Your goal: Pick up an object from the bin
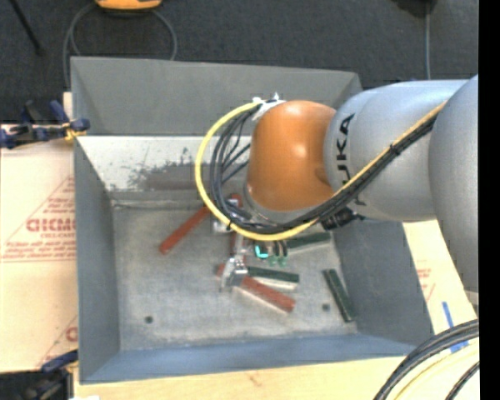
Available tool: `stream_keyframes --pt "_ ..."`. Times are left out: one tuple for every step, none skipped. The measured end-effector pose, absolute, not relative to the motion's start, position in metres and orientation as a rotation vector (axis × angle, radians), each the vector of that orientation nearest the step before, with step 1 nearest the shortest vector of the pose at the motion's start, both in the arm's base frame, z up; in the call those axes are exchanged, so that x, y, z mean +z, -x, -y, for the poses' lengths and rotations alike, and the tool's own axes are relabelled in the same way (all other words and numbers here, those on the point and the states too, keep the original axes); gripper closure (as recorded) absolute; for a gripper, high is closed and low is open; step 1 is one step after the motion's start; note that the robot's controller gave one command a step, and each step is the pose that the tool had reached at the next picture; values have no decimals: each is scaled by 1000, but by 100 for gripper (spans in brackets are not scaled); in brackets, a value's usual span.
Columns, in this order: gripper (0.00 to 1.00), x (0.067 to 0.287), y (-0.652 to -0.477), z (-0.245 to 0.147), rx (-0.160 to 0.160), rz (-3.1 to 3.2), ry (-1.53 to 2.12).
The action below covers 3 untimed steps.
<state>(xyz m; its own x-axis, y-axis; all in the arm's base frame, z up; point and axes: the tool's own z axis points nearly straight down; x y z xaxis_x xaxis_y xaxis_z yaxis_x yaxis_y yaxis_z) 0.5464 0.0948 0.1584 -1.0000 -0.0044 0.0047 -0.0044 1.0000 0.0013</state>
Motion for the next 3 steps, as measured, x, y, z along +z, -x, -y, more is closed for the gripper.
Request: stream_keyframes --pt "0 162 -548 -95 -3 3144 -4" --pt "100 80 -545 -46 -8 3137 -255" --pt "100 80 -545 -46 -8 3138 -253"
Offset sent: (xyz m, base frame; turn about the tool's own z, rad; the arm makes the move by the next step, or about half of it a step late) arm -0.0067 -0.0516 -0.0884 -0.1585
